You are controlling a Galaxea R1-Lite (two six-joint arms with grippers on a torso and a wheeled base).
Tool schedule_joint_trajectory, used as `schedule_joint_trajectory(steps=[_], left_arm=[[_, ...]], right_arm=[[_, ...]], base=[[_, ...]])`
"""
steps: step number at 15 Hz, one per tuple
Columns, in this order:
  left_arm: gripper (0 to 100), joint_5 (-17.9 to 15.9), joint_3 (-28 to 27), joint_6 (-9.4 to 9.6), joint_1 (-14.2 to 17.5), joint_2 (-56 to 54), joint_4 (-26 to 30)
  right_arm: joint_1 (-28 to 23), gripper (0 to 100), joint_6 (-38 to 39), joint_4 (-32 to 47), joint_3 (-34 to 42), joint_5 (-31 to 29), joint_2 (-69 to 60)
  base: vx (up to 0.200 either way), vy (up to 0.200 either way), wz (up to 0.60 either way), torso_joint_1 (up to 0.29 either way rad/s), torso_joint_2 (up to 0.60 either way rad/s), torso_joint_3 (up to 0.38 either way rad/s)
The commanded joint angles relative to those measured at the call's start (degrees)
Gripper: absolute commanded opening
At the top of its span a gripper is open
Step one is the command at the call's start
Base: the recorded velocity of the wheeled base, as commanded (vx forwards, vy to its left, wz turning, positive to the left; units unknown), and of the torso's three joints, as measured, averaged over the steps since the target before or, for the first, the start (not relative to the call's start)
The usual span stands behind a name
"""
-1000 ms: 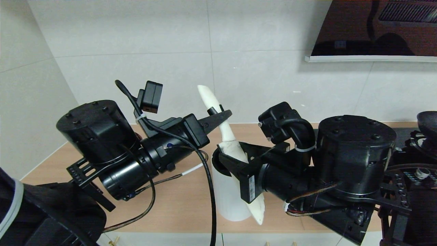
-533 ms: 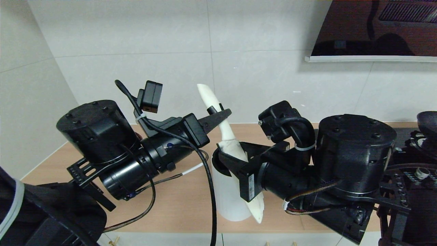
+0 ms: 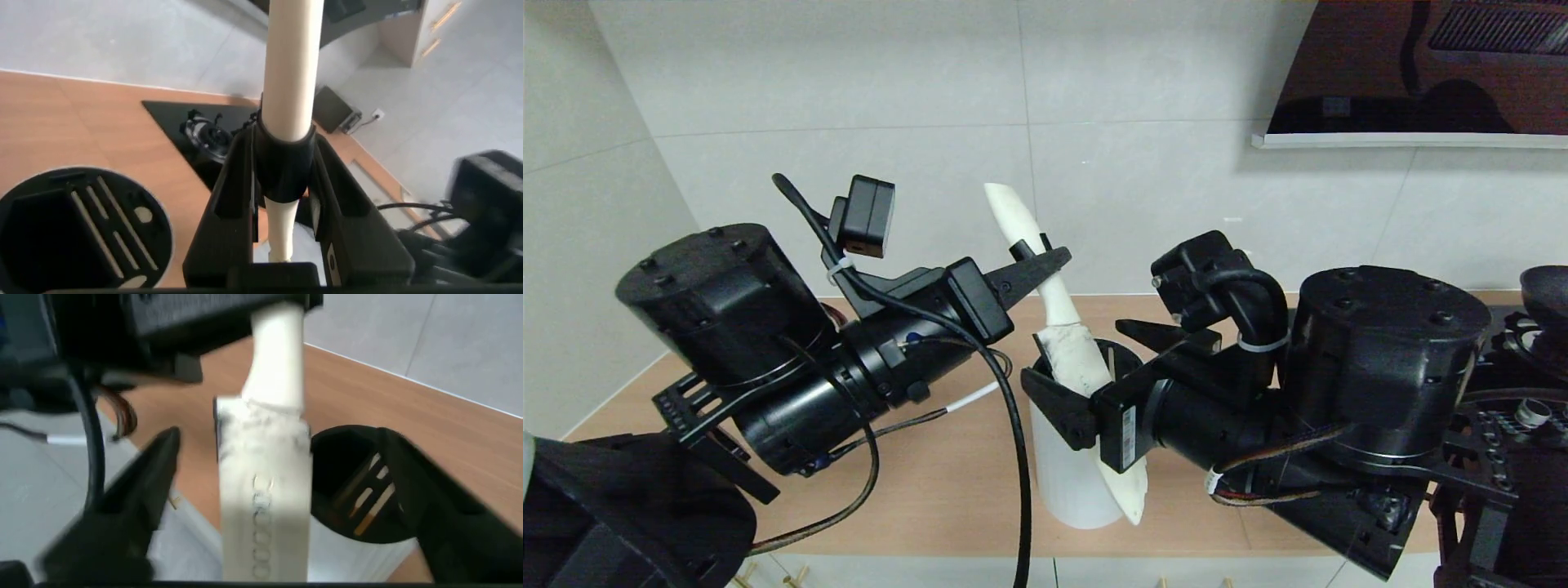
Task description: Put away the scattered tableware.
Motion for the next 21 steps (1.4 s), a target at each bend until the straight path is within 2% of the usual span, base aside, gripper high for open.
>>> schedule_joint_trajectory(steps=[1, 2, 4, 5, 6, 7, 8, 9, 10, 11, 12, 13, 15, 17, 21], left_arm=[[0, 0.12, -0.56, 0.39, 0.37, -2.04, 0.90], [0, 0.82, -1.61, 1.62, 1.16, -3.36, 3.62], [0, 5.21, -5.30, 3.65, 1.60, -6.61, 10.22], [0, 6.18, -6.18, 4.35, 1.51, -7.40, 11.80], [0, 11.01, -11.89, 9.27, 1.25, -8.02, 19.62], [0, 14.27, -15.50, 13.40, 0.37, -7.67, 24.89], [0, 18.48, -18.57, 17.88, -1.91, -7.14, 29.20], [0, 23.58, -19.45, 21.05, -3.58, -6.52, 30.52], [0, 28.59, -18.22, 22.98, -4.46, -6.17, 30.17], [0, 31.40, -16.03, 24.56, -4.64, -5.73, 28.67], [0, 31.49, -15.50, 25.27, -4.73, -5.47, 27.88], [0, 34.57, -14.80, 29.84, -4.81, -5.29, 23.31], [0, 41.34, -14.71, 34.50, -6.40, -3.97, 18.74], [0, 45.47, -14.80, 36.52, -8.24, -1.69, 15.40], [0, 46.35, -15.06, 36.78, -10.35, 1.47, 11.89]], right_arm=[[-0.67, 100, 0.00, 0.07, 0.69, -0.01, -1.46], [-2.61, 100, -0.09, 0.07, 1.83, -0.01, -3.48], [-9.55, 100, -0.27, 0.60, 2.09, 0.60, -7.88], [-10.96, 100, -0.27, 0.68, 2.09, 0.69, -8.58], [-17.64, 100, 0.00, 0.68, 2.71, 1.48, -9.81], [-20.71, 100, 0.08, 0.60, 3.94, 2.18, -9.28], [-23.26, 100, 0.52, 0.24, 5.34, 2.36, -8.23], [-24.84, 100, 1.84, 0.24, 5.78, 2.45, -7.08], [-25.46, 100, 2.72, 0.16, 5.87, 2.36, -6.29], [-26.34, 100, 2.72, 0.16, 5.87, 2.54, -5.85], [-26.60, 100, 2.72, 0.16, 6.05, 2.45, -5.85], [-26.60, 100, 2.63, 0.16, 6.31, 2.45, -5.24], [-26.60, 100, 2.63, 0.16, 6.57, 2.36, -5.24], [-26.34, 100, 2.72, 0.07, 7.63, 2.36, -4.80], [-26.07, 100, 2.72, 0.07, 7.80, 2.27, -4.62]], base=[[0.000, 0.000, 0.00, 0.000, 0.00, 0.000], [0.000, 0.000, 0.00, 0.000, 0.00, 0.000], [0.000, 0.000, 0.00, 0.000, 0.00, 0.000], [0.000, 0.000, 0.00, 0.000, 0.00, 0.000], [0.000, 0.000, 0.00, 0.000, 0.00, 0.000], [0.000, 0.000, 0.00, 0.000, 0.00, 0.000], [0.000, 0.000, 0.00, 0.000, 0.00, 0.000], [0.000, 0.000, 0.00, 0.000, 0.00, 0.000], [0.000, 0.000, 0.00, 0.000, 0.00, 0.000], [0.000, 0.000, 0.00, 0.000, 0.00, 0.000], [0.000, 0.000, 0.00, 0.000, 0.00, 0.000], [0.000, 0.000, 0.00, 0.000, 0.00, 0.000], [0.000, 0.000, 0.00, 0.000, 0.00, 0.000], [0.000, 0.000, 0.00, 0.000, 0.00, 0.000], [0.000, 0.000, 0.00, 0.000, 0.00, 0.000]])
